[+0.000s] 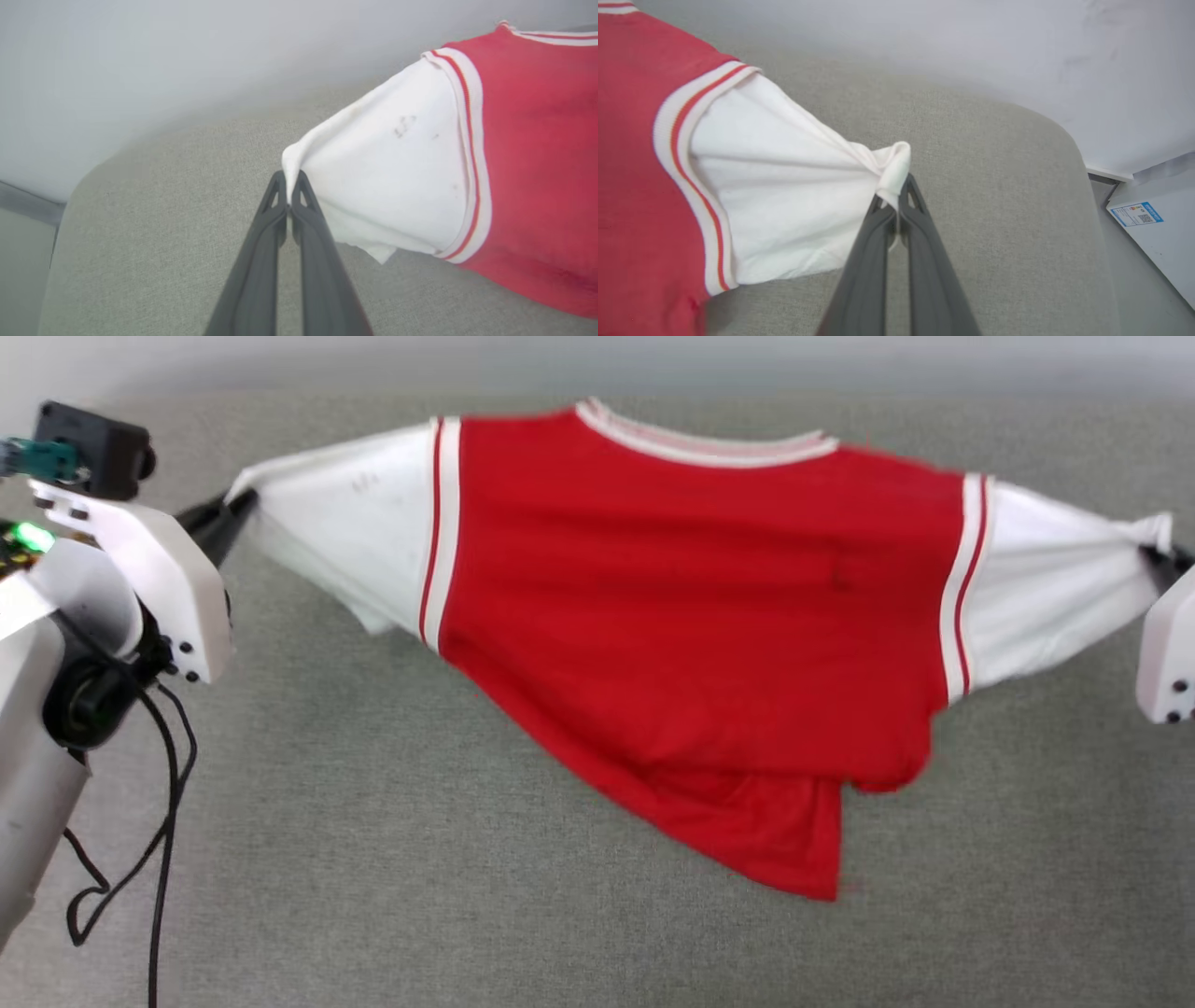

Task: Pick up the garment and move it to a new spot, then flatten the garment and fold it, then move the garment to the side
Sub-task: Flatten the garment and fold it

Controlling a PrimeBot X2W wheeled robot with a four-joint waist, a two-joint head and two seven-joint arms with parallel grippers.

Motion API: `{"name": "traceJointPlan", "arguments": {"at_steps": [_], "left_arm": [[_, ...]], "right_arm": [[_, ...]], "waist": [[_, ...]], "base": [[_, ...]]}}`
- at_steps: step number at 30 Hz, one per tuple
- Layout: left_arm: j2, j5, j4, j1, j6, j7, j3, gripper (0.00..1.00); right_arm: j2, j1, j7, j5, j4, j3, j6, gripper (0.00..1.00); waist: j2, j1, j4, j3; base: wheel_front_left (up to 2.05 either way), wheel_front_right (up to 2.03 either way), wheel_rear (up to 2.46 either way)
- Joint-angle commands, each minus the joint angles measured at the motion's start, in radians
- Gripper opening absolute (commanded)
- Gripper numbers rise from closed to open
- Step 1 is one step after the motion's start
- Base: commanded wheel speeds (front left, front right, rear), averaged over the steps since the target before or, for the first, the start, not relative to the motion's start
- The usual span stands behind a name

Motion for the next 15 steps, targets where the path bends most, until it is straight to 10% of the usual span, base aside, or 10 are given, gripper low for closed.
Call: {"name": "traceJointPlan", "arguments": {"at_steps": [1, 15], "left_arm": [[0.008, 0.007, -0.007, -0.009, 0.009, -0.015, 0.008, 0.0], [0.082, 0.095, -0.221, -0.019, 0.123, -0.206, 0.094, 0.0]], "right_arm": [[-0.015, -0.021, -0.006, 0.001, -0.001, -0.005, -0.002, 0.0], [-0.084, -0.227, -0.061, 0.064, 0.027, 0.04, -0.002, 0.0]], "waist": [[0.0, -0.0001, 0.008, -0.037], [0.0, -0.0001, 0.032, -0.171]], "base": [[0.0, 0.0, 0.0], [0.0, 0.0, 0.0]]}}
